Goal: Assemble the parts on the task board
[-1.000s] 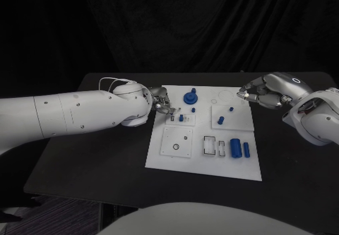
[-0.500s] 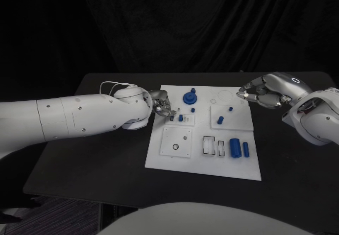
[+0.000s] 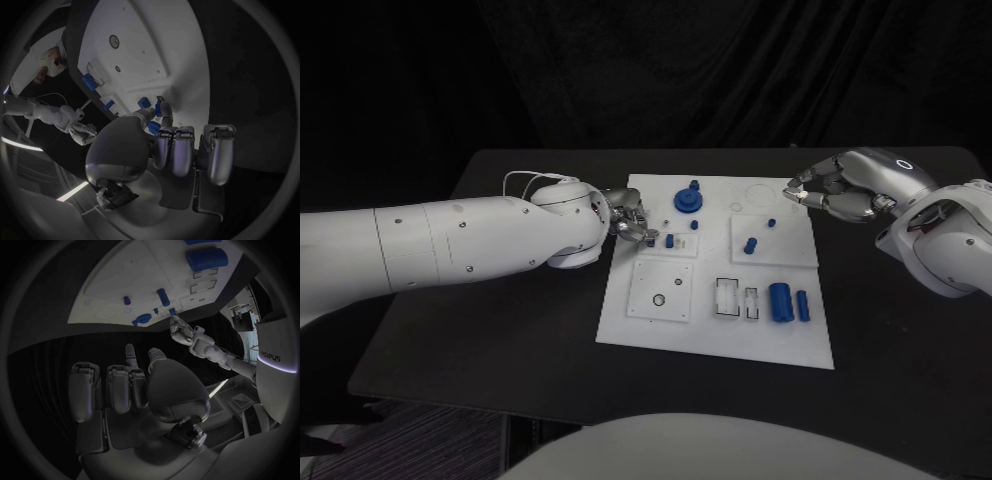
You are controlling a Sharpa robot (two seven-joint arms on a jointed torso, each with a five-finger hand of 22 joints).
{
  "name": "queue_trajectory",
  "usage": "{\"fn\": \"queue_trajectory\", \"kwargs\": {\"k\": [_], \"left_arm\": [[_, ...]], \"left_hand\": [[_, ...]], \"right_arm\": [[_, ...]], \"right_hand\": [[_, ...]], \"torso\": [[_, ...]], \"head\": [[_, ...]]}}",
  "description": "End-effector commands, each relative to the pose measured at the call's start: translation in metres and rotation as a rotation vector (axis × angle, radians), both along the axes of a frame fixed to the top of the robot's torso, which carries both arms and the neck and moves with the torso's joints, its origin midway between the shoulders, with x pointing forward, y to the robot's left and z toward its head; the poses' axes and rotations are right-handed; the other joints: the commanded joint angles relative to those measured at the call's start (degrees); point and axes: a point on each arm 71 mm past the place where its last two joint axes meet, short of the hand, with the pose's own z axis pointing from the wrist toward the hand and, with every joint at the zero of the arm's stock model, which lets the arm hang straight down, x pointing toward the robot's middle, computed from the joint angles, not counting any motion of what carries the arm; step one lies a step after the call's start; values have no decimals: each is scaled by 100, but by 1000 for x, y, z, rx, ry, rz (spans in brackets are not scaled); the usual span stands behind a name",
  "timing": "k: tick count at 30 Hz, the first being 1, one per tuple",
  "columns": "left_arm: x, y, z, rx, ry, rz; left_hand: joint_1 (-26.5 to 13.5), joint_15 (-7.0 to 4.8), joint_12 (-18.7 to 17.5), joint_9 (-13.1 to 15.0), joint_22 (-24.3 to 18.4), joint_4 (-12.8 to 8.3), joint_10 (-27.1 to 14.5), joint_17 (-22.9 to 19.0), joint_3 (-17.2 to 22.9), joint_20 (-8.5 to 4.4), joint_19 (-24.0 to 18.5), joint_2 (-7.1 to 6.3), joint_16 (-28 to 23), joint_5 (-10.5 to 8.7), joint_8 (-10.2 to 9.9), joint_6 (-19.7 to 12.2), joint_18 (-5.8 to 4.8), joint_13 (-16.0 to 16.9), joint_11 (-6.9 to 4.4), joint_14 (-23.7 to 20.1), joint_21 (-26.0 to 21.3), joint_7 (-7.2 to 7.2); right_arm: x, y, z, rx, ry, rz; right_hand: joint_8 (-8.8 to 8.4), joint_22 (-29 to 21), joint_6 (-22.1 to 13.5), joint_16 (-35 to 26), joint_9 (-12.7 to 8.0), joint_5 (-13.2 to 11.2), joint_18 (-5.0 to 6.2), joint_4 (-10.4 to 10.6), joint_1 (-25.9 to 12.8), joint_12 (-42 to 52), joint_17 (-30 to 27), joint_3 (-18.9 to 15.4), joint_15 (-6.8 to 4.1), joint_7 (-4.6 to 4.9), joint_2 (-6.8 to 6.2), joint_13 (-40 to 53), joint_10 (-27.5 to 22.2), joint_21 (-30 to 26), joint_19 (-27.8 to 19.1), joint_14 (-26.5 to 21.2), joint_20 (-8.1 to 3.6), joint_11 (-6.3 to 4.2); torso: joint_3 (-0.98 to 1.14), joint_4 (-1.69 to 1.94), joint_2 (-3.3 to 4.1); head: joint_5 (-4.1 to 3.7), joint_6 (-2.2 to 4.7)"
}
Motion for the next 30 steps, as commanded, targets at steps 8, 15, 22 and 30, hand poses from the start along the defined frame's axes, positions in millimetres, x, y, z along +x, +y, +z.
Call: {"fn": "queue_trajectory", "kwargs": {"k": [8,15,22,30], "left_arm": [[-2,-1,-2,-11,4,-19],[-3,-2,-3,-11,7,-23],[-2,-4,-5,-11,12,-34],[-2,-4,-7,-10,18,-39]], "left_hand": [[-79,-24,20,-6,1420,10,597,1505,39,-40,482,1,15,6,-28,16,-20,1495,-12,595,-38,21],[-79,-24,20,-6,1420,10,597,1505,39,-40,482,1,15,6,-28,16,-20,1495,-12,595,-38,21],[-85,-22,20,-9,1420,13,597,1505,48,-39,482,6,15,8,-32,18,-20,1495,-11,595,-38,21],[-88,-21,20,-10,1416,15,597,1505,53,-38,476,9,15,7,-34,17,-17,1495,-10,595,-48,21]], "right_arm": [[0,-1,-1,-3,2,-16],[0,-1,-1,-4,2,-17],[0,-1,-2,-4,3,-14],[0,-1,-2,-4,5,-16]], "right_hand": [[-19,1341,55,-21,-7,18,-10,-13,72,15,642,8,43,2,1,1508,608,-17,387,441,28,32],[-21,1341,55,-23,-8,28,-10,-11,82,15,637,8,43,2,-1,1508,608,-16,387,440,28,32],[-22,1342,55,-21,-9,33,-10,-10,88,15,642,9,43,2,-2,1508,608,-15,388,441,28,33],[-22,1342,55,-21,-9,33,-10,-10,88,15,642,9,43,2,-2,1508,608,-15,388,441,28,33]], "torso": [[-5,4,-3],[-4,1,-5],[-3,-1,-2],[-4,5,-5]], "head": [[3,0],[12,0],[17,0],[10,0]]}}
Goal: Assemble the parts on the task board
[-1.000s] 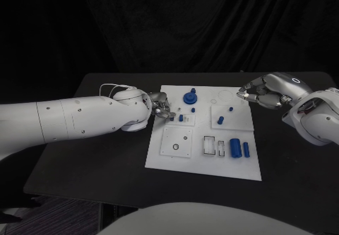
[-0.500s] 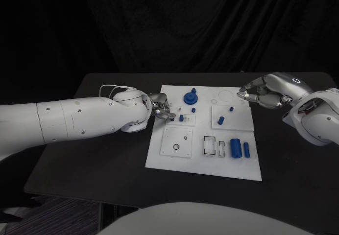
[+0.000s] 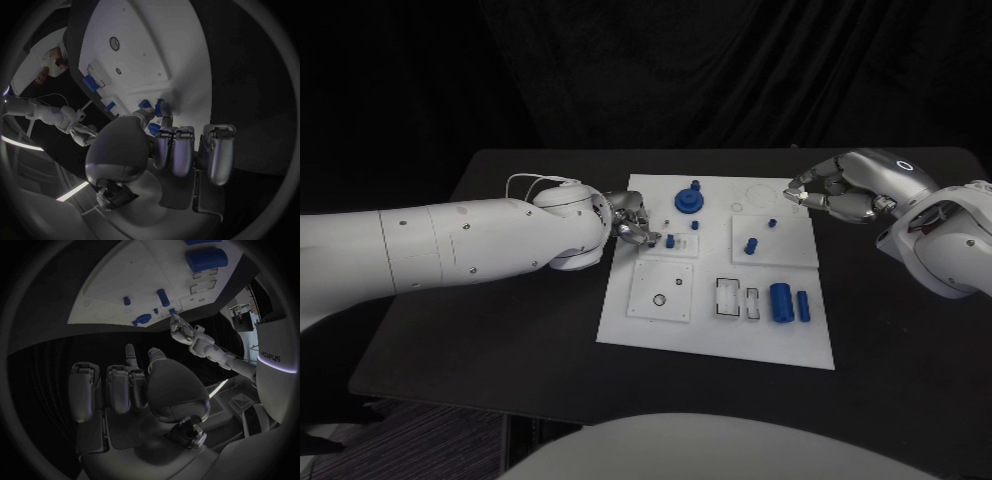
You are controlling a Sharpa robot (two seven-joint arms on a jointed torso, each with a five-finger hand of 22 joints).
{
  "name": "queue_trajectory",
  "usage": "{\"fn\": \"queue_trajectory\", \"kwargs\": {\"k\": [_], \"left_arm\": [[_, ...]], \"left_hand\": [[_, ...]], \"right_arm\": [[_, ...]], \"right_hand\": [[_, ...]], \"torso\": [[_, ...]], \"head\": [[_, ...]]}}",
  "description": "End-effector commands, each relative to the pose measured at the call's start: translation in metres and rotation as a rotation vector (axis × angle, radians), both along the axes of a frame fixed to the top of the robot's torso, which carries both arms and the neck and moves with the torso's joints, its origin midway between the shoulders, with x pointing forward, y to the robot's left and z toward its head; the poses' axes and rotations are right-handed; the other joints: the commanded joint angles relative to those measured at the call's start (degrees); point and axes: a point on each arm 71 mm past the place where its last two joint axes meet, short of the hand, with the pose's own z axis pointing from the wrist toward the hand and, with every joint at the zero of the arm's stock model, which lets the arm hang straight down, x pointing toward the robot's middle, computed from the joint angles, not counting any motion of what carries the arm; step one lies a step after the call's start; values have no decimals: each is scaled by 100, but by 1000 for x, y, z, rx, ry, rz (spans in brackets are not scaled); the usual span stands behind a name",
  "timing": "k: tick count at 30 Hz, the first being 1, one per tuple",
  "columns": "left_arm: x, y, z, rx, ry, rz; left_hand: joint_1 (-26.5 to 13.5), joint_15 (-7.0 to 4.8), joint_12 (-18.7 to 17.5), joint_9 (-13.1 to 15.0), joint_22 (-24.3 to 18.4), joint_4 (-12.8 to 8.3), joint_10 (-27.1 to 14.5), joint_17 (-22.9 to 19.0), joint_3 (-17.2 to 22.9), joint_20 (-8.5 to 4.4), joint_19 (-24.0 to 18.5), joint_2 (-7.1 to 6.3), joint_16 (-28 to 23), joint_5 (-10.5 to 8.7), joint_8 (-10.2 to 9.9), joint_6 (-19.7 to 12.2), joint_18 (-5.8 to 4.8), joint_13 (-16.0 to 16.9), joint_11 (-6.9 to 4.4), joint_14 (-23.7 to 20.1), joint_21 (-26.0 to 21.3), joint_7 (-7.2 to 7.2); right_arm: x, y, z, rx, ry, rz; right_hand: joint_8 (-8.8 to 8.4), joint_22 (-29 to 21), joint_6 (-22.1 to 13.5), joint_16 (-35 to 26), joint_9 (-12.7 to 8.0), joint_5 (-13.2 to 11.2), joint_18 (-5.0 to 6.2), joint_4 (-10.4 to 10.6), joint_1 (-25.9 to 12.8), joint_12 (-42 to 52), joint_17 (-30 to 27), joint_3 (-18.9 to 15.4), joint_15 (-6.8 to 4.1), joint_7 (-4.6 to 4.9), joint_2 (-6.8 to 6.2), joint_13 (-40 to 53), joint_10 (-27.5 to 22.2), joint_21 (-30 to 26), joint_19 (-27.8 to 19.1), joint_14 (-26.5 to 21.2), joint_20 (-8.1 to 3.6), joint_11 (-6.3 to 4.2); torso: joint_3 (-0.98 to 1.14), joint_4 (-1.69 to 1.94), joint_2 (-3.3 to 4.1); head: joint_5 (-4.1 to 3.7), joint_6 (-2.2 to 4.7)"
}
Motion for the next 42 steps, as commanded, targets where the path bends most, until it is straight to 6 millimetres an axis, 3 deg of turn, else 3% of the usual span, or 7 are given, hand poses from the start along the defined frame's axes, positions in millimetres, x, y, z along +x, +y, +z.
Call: {"fn": "queue_trajectory", "kwargs": {"k": [1,34,42], "left_arm": [[-1,-2,-3,-4,12,-27],[-3,4,-7,13,31,-12],[-3,3,-6,9,29,-16]], "left_hand": [[-44,-21,20,-7,1417,-2,597,1507,37,-38,476,8,15,7,-35,26,-17,1495,-10,595,-42,13],[-40,-16,20,-12,1416,-22,597,1507,70,-33,473,-1,15,15,-42,36,-16,1495,-8,595,-46,10],[-43,-16,20,-13,1415,-24,597,1507,74,-32,472,-6,15,15,-44,38,-16,1495,-8,595,-49,12]], "right_arm": [[0,-1,-1,-4,3,-16],[0,-2,-3,-8,11,-18],[0,-1,-3,-8,12,-17]], "right_hand": [[-22,1343,55,-21,-9,33,-10,-10,40,15,642,9,43,2,-1,1508,608,-15,388,441,28,32],[-27,1343,54,-24,-12,41,-10,-6,57,15,634,8,42,3,-5,1508,608,-17,387,440,27,33],[-29,1341,53,-24,-13,42,-9,-5,61,15,635,8,42,3,-5,1508,608,-21,385,440,27,33]], "torso": [[0,2,2],[0,11,3],[1,-1,3]], "head": [[1,0],[21,0],[45,0]]}}
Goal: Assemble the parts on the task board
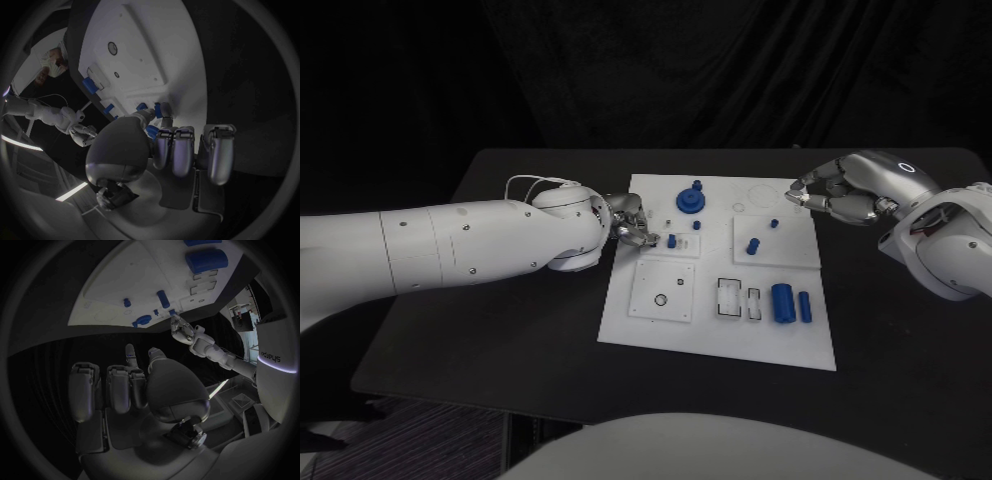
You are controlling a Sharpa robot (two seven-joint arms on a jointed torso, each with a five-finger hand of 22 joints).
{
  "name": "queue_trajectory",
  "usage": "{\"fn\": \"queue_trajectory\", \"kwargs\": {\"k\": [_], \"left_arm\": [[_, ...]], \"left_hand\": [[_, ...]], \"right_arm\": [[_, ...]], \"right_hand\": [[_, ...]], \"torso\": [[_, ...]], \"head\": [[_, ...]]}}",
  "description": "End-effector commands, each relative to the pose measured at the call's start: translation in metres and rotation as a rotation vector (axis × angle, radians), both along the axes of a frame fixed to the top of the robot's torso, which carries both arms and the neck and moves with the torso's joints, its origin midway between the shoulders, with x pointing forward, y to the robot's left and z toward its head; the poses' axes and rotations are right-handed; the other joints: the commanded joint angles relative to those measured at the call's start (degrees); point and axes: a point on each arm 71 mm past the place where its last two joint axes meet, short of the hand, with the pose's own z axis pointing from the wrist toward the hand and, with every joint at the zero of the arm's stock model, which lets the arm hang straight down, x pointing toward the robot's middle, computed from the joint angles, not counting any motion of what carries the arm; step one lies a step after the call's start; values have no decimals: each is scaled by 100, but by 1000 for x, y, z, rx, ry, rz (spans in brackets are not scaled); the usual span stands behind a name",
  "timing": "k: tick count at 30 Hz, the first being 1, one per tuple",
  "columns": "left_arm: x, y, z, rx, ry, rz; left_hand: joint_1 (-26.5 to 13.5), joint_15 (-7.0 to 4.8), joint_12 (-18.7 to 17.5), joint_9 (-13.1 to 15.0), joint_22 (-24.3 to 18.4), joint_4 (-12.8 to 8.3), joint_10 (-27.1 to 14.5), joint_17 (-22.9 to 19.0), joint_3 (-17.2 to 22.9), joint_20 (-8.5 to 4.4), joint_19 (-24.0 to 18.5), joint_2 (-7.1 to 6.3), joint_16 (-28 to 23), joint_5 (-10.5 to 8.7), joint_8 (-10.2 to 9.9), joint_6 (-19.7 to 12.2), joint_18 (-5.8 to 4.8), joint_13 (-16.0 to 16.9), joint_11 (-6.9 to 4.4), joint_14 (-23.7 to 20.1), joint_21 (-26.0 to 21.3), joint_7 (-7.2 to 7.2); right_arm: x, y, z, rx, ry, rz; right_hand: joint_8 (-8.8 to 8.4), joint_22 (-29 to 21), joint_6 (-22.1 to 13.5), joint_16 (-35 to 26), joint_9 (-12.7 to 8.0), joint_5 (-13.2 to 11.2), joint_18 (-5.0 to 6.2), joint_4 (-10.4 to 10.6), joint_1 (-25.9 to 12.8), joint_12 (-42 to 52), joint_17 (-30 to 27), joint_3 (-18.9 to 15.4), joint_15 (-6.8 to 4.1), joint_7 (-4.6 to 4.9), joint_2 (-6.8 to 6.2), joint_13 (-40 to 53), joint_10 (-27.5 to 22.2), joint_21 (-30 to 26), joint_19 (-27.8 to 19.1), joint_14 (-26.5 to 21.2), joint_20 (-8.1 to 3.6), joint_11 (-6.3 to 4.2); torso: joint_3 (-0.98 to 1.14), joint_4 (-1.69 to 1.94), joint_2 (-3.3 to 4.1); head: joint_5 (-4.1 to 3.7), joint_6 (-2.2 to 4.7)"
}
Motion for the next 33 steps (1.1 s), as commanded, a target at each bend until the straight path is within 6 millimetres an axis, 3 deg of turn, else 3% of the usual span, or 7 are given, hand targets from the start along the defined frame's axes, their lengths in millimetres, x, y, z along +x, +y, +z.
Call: {"fn": "queue_trajectory", "kwargs": {"k": [1,2,4,8,13,23,33], "left_arm": [[-2,-2,-3,3,15,-16],[-2,-2,-3,2,14,-17],[-2,-2,-3,0,13,-19],[-1,-3,-3,-1,13,-23],[-1,-3,-3,0,15,-25],[0,-2,-4,6,19,-23],[1,1,-2,-15,-10,-10]], "left_hand": [[-59,-15,20,3,1416,14,597,1509,43,-30,471,-14,15,-17,-22,52,-15,1495,-5,595,-21,6],[-81,-12,20,-1,1416,22,597,1509,44,-28,470,-18,15,-74,-27,58,-15,1495,-2,595,-22,9],[-301,9,20,-67,1419,179,597,1509,-67,-11,473,2,15,-839,-95,76,-16,1495,19,595,-20,37],[-785,62,20,-422,1418,351,597,1509,-465,42,469,79,15,-1621,-387,68,-14,1495,90,595,-32,120],[-1180,93,20,-725,1420,370,597,1509,-833,71,469,184,15,-1942,-574,140,-13,1495,122,595,-36,150],[-1466,84,20,-792,1418,375,597,1509,-1132,70,465,406,15,-1865,-522,332,-11,1495,103,595,-48,117],[-1621,41,20,-254,1414,393,597,1509,-1396,27,460,787,15,-967,-139,243,-7,1495,54,595,-63,62]], "right_arm": [[0,-1,-1,-5,5,-16],[0,-1,-1,-5,5,-16],[0,-1,-1,-5,6,-16],[0,-1,-2,-6,8,-18],[0,-1,-2,-7,9,-18],[1,0,-2,-8,10,-17],[0,-1,-2,-7,10,-17]], "right_hand": [[-29,1339,53,-23,-6,20,-9,-5,63,15,637,8,42,3,-4,1508,608,-20,386,440,27,33],[-29,1339,53,-23,-6,20,-9,-5,63,15,637,8,42,3,-4,1508,608,-20,386,440,27,33],[-29,1339,53,-23,-6,20,-9,-5,63,15,637,8,42,3,-4,1508,608,-20,386,440,27,33],[-30,1338,53,-26,-7,21,-9,-7,69,15,631,8,42,3,-5,1508,608,-21,385,439,27,34],[-33,1338,53,-24,-9,24,-9,-21,106,15,634,16,41,2,-13,1508,608,-22,385,440,26,33],[-34,1337,54,-26,-10,25,-7,-25,121,15,630,19,40,1,-15,1508,608,-26,383,439,26,33],[-34,1337,54,-26,-10,25,-7,-25,121,15,630,19,40,1,-15,1508,608,-26,383,439,26,33]], "torso": [[1,-7,-1],[2,-7,-1],[2,-6,-1],[3,-6,0],[6,-6,1],[5,-8,2],[4,-7,-3]], "head": [[11,0],[6,0],[7,0],[13,0],[17,0],[22,0],[14,0]]}}
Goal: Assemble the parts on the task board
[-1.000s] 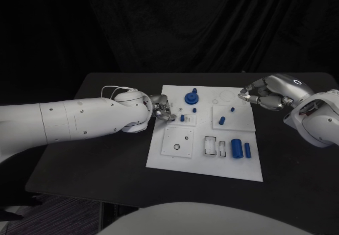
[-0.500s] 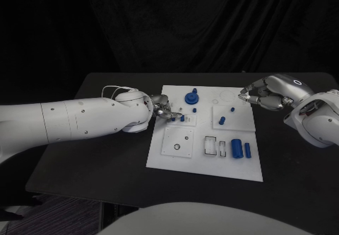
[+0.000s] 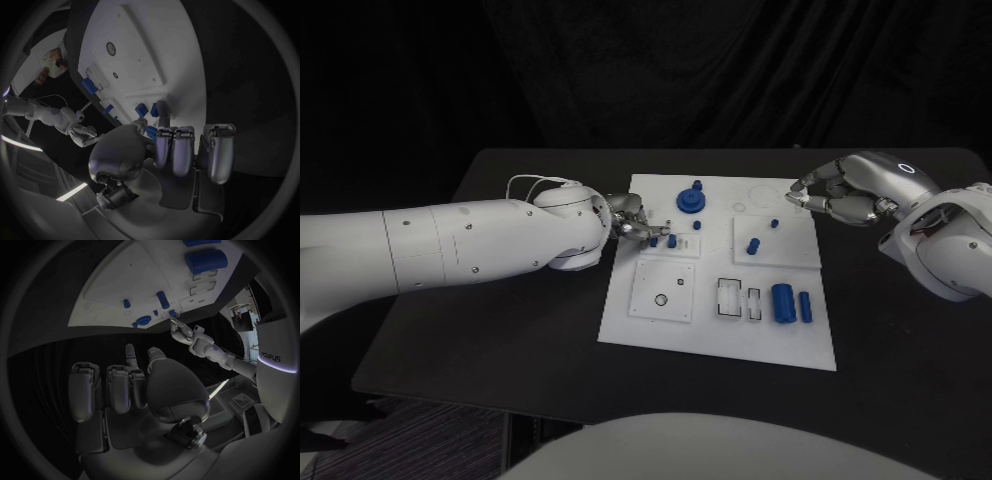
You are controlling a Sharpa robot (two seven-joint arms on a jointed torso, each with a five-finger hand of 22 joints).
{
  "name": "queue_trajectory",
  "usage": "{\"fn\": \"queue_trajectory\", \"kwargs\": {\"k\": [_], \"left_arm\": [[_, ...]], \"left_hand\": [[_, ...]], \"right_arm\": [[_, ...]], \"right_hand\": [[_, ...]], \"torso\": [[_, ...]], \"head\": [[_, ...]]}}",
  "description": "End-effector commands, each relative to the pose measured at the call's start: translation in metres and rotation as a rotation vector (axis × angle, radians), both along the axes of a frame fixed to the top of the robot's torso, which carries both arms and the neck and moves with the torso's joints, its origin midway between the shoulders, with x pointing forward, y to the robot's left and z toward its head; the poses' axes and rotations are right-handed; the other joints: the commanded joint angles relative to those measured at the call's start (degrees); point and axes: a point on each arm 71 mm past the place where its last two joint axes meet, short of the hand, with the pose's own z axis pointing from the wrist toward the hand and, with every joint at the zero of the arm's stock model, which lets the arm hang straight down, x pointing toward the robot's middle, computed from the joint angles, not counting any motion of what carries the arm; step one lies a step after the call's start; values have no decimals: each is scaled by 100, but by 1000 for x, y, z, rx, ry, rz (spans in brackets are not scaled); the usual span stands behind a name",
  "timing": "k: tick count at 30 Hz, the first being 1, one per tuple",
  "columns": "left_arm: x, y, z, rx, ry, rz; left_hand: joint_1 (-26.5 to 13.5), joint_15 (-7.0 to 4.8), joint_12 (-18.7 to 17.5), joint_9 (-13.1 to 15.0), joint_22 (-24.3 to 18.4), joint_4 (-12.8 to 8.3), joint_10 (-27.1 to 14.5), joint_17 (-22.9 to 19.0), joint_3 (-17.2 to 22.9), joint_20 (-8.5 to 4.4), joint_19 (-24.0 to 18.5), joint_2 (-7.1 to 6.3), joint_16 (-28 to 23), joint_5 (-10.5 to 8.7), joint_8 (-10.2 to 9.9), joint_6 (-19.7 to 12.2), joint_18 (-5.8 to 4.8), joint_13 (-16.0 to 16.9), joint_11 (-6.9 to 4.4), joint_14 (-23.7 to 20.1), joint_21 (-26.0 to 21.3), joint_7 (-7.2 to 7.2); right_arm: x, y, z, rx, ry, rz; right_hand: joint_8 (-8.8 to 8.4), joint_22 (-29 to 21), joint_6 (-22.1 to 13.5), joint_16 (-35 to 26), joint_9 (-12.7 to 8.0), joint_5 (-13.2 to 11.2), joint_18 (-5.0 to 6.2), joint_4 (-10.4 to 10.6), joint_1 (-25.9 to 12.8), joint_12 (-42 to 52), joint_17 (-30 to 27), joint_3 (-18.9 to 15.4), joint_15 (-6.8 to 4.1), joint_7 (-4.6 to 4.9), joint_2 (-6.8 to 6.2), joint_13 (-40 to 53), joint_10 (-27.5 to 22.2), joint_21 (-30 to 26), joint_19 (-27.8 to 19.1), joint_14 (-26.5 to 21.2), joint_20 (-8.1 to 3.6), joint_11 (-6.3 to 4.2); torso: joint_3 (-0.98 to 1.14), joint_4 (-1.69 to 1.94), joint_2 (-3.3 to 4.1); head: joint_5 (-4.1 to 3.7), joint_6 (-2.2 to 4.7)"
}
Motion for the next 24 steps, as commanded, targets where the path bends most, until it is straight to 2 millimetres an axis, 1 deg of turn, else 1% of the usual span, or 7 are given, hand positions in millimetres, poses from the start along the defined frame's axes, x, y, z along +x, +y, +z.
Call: {"fn": "queue_trajectory", "kwargs": {"k": [1,4,6,10,18,23,24], "left_arm": [[0,-1,1,-34,-31,-8],[2,-1,5,-79,-86,-7],[3,0,10,-123,-142,-8],[6,2,17,-188,-237,-13],[12,5,34,-314,-465,-76],[15,4,41,-357,-570,-159],[17,4,42,-361,-583,-183]], "left_hand": [[-97,-1,20,132,1415,7,609,1509,-103,-19,461,135,15,203,77,-75,-8,1495,-38,596,-10,5],[-188,-3,20,207,1419,7,609,1509,-195,-20,468,208,15,357,115,-128,-11,1495,-37,596,2,8],[-218,-3,20,255,1425,0,609,1509,-284,-20,476,212,15,279,134,-174,-15,1495,-34,596,18,12],[-100,7,20,307,1427,-11,609,1509,-322,-15,479,239,15,353,125,-308,-17,1495,-21,596,24,30],[482,62,16,435,1418,-14,607,1509,-501,33,462,26,15,573,115,-666,-10,1492,42,596,-1,100],[1348,207,-700,320,1327,-17,77,1509,-440,153,287,-145,15,1013,-100,-1111,57,1075,190,596,-274,260],[1676,245,-1007,271,1271,-44,-184,1509,-346,192,171,-195,15,1074,-172,-1243,98,904,248,596,-443,307]], "right_arm": [[0,-2,-1,-5,4,-18],[0,-2,-1,-4,3,-18],[0,-2,-1,-4,3,-19],[0,-3,-1,-4,2,-20],[0,-4,-1,-5,2,-23],[1,-5,-1,-5,2,-26],[1,-5,-1,-5,2,-26]], "right_hand": [[-34,1340,55,-25,-7,26,-8,-25,55,14,631,22,40,2,0,1507,608,-22,385,439,26,33],[-34,1340,55,-25,-7,26,-8,-25,55,14,631,22,40,2,0,1507,608,-22,385,439,26,33],[-34,1340,55,-25,-7,26,-8,-25,55,14,631,22,40,2,0,1507,608,-22,385,439,26,33],[-34,1338,57,-26,-7,26,-7,-23,59,14,629,24,40,3,3,1507,608,-27,383,439,25,33],[-34,1338,57,-26,-7,26,-7,-23,59,14,629,24,40,3,3,1507,608,-27,383,439,25,33],[-34,1338,57,-26,-7,26,-7,-23,59,14,629,24,40,3,3,1507,608,-27,383,439,25,33],[-35,1339,58,-25,-8,26,-7,-18,64,14,630,26,40,3,6,1507,608,-25,384,439,25,33]], "torso": [[-2,1,-4],[-4,-3,-5],[-4,-5,-5],[-5,-6,-4],[-7,-1,-6],[-9,3,-6],[-9,3,-4]], "head": [[-7,0],[3,0],[1,0],[-3,0],[-23,0],[-26,0],[-24,0]]}}
